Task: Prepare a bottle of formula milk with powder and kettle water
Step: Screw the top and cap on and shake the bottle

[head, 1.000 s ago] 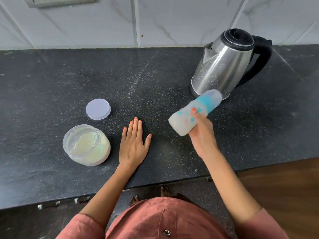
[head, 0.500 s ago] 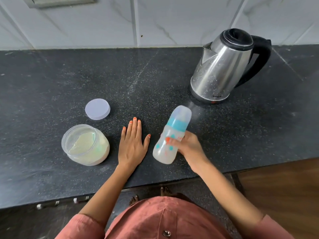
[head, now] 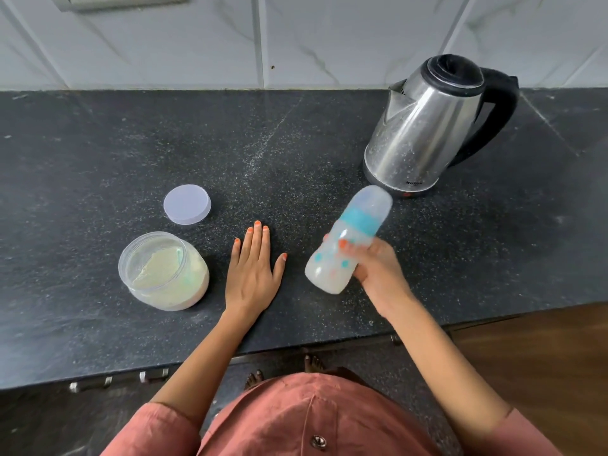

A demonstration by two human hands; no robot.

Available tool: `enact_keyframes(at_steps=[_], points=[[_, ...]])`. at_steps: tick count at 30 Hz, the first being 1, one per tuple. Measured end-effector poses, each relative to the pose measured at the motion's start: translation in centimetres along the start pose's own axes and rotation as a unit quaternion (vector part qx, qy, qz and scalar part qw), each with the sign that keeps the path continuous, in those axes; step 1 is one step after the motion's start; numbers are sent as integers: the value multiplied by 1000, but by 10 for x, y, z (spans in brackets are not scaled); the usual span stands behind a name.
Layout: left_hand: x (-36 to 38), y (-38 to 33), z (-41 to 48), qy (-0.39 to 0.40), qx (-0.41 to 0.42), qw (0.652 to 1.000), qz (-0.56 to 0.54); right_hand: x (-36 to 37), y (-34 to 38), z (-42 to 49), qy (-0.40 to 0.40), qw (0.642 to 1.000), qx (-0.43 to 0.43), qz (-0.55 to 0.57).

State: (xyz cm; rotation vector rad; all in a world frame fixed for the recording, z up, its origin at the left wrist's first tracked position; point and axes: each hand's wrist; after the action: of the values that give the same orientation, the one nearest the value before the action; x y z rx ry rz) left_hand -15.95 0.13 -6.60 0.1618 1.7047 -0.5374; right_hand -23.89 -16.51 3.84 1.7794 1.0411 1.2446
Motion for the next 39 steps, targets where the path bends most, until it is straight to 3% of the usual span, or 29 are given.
enact_keyframes(at_steps=[2,4,7,9,10,11,14,16,20,22,25,28,32,34,39], points=[[0,0,0,0,-3,1000,-2,-7,6,14,-60,985,-58,149],[0,0,-1,1,-3,1000,-4,-7,3,21,-95,973,-78,194],[0,0,0,1,-1,1000,-3,-3,-14,6,-32,999,-1,42],[-1,-1,0,4,0,1000,-4,1,-21,-5,41,992,44,-115],[-1,-1,0,6,-1,1000,-5,0,-20,-5,46,988,44,-141],[-1,-1,0,6,-1,1000,-6,-2,-17,-2,34,991,27,-124],[0,-1,0,1,-1,1000,-9,-8,0,13,-7,995,-51,83],[1,0,0,1,-2,1000,-6,-11,4,17,-3,990,-77,117],[1,0,0,1,-1,1000,-5,0,-13,2,80,991,2,-109],[0,-1,0,1,-2,1000,-2,-1,-16,-1,85,986,14,-146],[0,0,0,1,-2,1000,-7,-11,-3,11,35,999,-24,10],[1,0,0,-3,-1,1000,-5,-21,6,20,15,987,-51,154],[1,0,0,0,-2,1000,-1,-6,-7,1,51,997,33,-52],[0,0,0,1,-2,1000,-1,-1,-9,-4,81,990,44,-102],[0,0,0,1,-2,1000,-5,-5,9,14,-48,988,-26,142]])
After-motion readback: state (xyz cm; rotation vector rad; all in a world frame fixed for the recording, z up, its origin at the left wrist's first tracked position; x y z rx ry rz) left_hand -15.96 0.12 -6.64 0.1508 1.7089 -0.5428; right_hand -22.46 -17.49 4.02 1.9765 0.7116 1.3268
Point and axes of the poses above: each hand's wrist, its own z-axis towards the middle knuckle, its own x-axis out of the palm, y = z × x, and after that the axes turned 10 degrees about y, right-handed
